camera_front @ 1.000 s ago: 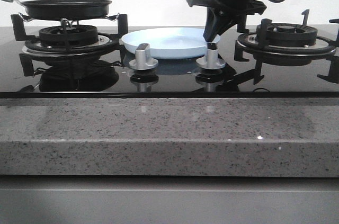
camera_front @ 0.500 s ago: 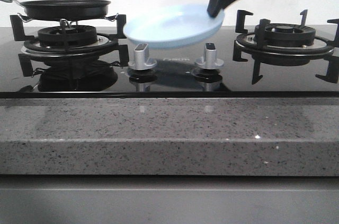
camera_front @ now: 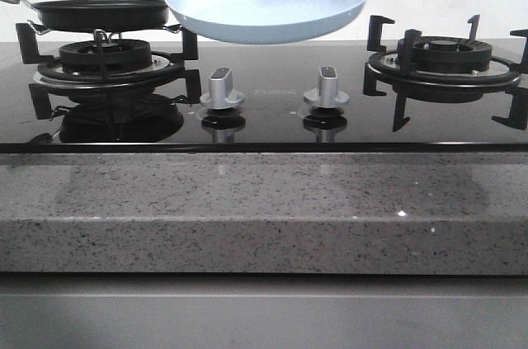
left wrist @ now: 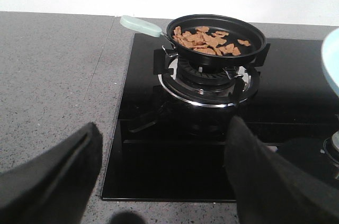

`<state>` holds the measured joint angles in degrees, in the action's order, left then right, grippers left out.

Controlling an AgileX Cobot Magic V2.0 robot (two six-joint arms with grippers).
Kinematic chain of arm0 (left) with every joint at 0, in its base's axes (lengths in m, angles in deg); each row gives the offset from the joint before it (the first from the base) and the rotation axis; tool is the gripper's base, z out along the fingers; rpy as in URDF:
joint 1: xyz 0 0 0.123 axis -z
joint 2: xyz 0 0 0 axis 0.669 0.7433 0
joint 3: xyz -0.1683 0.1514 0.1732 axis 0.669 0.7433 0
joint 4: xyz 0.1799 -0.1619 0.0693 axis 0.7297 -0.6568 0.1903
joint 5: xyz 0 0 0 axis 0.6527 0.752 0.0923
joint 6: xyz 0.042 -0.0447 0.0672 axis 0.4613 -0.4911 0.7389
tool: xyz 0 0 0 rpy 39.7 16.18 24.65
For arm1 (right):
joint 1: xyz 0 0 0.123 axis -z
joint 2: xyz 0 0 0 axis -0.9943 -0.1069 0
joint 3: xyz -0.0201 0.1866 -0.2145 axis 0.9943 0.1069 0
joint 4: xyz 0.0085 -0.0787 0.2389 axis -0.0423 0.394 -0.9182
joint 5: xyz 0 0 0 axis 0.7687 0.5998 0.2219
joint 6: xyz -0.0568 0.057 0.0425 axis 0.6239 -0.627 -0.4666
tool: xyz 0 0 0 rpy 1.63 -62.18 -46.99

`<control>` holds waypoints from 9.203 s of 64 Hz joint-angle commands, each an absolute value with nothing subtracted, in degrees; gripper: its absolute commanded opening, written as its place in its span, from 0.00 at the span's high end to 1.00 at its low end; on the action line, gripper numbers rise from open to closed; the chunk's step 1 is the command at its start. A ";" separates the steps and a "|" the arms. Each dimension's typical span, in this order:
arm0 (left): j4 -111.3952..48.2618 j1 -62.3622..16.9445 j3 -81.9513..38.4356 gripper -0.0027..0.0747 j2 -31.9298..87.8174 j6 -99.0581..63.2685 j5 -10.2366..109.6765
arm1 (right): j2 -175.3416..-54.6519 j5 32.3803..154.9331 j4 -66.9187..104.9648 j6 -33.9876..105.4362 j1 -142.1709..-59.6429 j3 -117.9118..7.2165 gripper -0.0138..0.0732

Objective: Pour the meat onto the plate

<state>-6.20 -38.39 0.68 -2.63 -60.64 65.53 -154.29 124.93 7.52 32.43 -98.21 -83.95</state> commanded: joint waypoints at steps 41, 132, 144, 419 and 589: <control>-6.59 -38.52 -0.86 0.33 -2.00 -60.87 61.52 | -145.68 114.80 4.95 34.74 -101.05 -69.44 0.92; -65.05 -61.12 -44.86 0.24 62.25 -27.32 82.09 | -145.68 114.96 4.95 34.74 -101.05 -69.44 0.92; -72.89 -61.00 -48.77 0.24 69.26 -26.41 82.49 | -145.68 114.96 4.95 34.74 -101.05 -69.44 0.92; -100.62 -25.03 -31.94 0.99 41.35 48.03 60.98 | -145.68 114.96 4.95 34.74 -101.05 -69.44 0.92; -61.84 -56.70 -37.25 0.30 46.56 -15.58 77.20 | -145.68 114.96 4.95 34.74 -101.05 -69.44 0.92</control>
